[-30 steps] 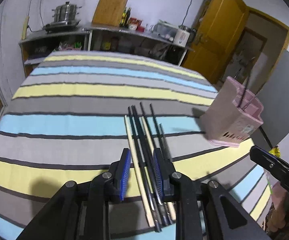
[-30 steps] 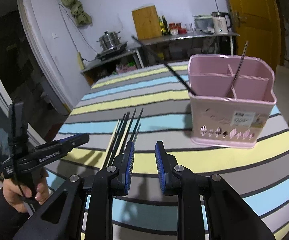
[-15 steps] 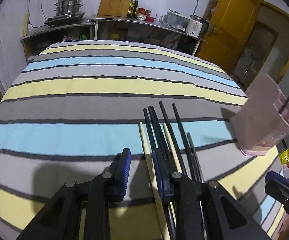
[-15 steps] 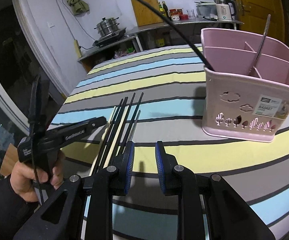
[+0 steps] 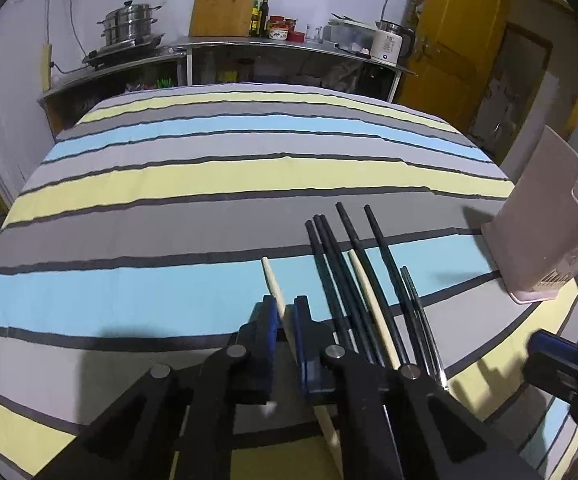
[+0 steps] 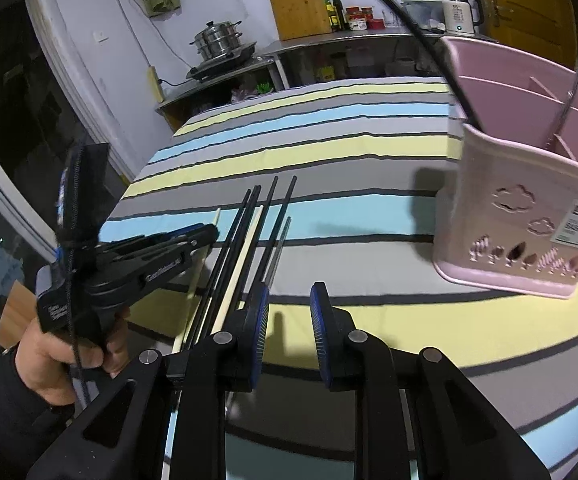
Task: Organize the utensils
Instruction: 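Grasp another metal utensil with the right tool while the left tool grasps a wooden chopstick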
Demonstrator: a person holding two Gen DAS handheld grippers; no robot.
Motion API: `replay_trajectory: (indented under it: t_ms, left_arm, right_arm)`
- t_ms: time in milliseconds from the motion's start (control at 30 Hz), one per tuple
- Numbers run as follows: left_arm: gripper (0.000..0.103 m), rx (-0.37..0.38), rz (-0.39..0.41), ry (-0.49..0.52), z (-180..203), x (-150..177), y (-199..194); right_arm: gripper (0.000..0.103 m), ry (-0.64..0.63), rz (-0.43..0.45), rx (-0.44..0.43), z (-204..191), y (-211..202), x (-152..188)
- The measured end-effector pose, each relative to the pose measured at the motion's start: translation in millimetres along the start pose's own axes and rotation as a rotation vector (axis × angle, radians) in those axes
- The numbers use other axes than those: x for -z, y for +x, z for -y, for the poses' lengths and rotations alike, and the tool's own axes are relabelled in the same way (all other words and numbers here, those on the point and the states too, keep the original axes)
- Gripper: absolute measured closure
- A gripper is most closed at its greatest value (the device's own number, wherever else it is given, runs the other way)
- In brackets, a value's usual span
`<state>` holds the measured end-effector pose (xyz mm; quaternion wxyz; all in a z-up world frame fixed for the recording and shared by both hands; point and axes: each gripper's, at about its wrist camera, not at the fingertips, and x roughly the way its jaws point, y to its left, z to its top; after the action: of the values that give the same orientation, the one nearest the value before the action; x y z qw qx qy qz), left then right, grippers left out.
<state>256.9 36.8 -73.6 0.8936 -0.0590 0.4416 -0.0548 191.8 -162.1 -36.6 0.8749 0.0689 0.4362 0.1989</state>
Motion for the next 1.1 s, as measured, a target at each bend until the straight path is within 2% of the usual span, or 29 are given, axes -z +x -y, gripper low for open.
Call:
replay_trajectory:
  t_ms: [267,533,933,1100]
  left_arm:
    - [0.094,0.043,-0.002,-0.041,-13.7,3.5,-5.3]
    - [0.094,0.046,-0.007,-0.039,-14.9,0.2,-2.6]
    - [0.094,0.006,-0.029,0.008,-6.5,-8.6,4.9]
    - [0.094,-0.027,-0.043,0.041,-0.2,-14.2,9.2]
  right_arm:
    - [0.081,-0.009,-0.036,0.013,-9.0,37.8,-13.4]
    - [0.085,-0.024,-0.086,0.052,-12.8,67.8,-20.6]
    - [0.087,-0.123,-0.096,0.152,-27.6,66.0,-12.1]
    - [0.094,-0.143,-0.101,0.180,-28.7,66.9,-13.3]
